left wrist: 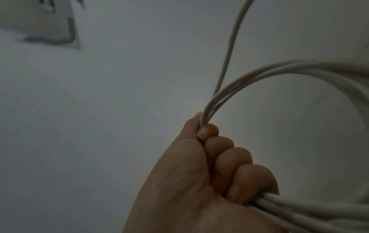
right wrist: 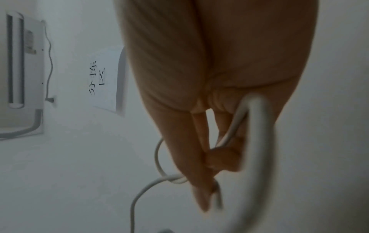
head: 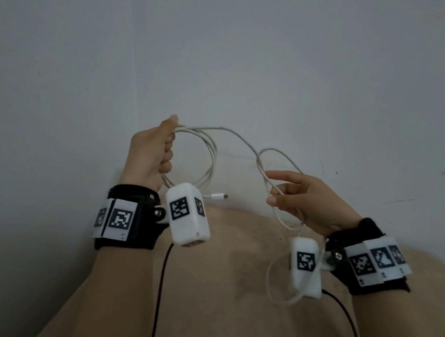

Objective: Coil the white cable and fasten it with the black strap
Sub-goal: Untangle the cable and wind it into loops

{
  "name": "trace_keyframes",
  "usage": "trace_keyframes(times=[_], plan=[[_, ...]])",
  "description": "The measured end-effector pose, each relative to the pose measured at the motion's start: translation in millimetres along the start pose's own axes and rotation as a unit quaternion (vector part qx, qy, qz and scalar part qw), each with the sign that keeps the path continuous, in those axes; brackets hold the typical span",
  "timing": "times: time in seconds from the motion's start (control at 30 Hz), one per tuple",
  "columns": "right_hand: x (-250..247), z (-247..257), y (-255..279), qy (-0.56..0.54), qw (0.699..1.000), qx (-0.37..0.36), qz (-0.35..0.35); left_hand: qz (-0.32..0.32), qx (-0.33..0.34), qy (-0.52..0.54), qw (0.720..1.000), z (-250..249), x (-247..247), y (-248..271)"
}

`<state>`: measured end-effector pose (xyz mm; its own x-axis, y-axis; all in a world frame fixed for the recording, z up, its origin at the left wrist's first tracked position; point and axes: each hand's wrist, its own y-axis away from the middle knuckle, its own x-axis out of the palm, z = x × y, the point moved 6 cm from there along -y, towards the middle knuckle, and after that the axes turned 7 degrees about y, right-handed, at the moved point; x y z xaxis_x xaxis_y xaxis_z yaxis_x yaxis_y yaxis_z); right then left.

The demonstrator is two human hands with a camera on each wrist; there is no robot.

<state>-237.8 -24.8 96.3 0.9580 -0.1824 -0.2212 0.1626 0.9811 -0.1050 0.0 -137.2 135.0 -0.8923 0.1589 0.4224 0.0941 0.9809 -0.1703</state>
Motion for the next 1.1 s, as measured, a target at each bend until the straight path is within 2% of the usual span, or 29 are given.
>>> trace_keyframes(times=[0.13, 0.3, 0.5, 0.63, 0.8, 1.0, 1.1], plan=[[-1, -9, -3, 0.142, 0.987, 0.045, -0.064, 0.013, -0.01, -0.038, 0.999, 7, 11, 2], [7, -19, -4, 0.071, 0.99, 0.102, -0.061, 0.037, -0.007, -0.049, 0.998, 8, 24, 6], [11, -19, -4, -0.049, 0.99, 0.123, -0.055, 0.046, -0.004, -0.057, 0.997, 7, 28, 7], [10, -21, -8, -0.123, 0.982, 0.128, -0.058, 0.03, 0.012, -0.05, 0.998, 1, 25, 8], [2, -18, -7, -0.122, 0.983, 0.122, -0.062, -0.001, 0.031, -0.011, 0.999, -9, 14, 9], [2, -19, -8, 0.022, 0.99, 0.118, -0.076, 0.026, 0.039, 0.005, 0.999, -18, 23, 14], [-2, -20, -7, -0.04, 0.988, 0.127, -0.078, 0.043, 0.037, 0.005, 0.998, -18, 26, 14]])
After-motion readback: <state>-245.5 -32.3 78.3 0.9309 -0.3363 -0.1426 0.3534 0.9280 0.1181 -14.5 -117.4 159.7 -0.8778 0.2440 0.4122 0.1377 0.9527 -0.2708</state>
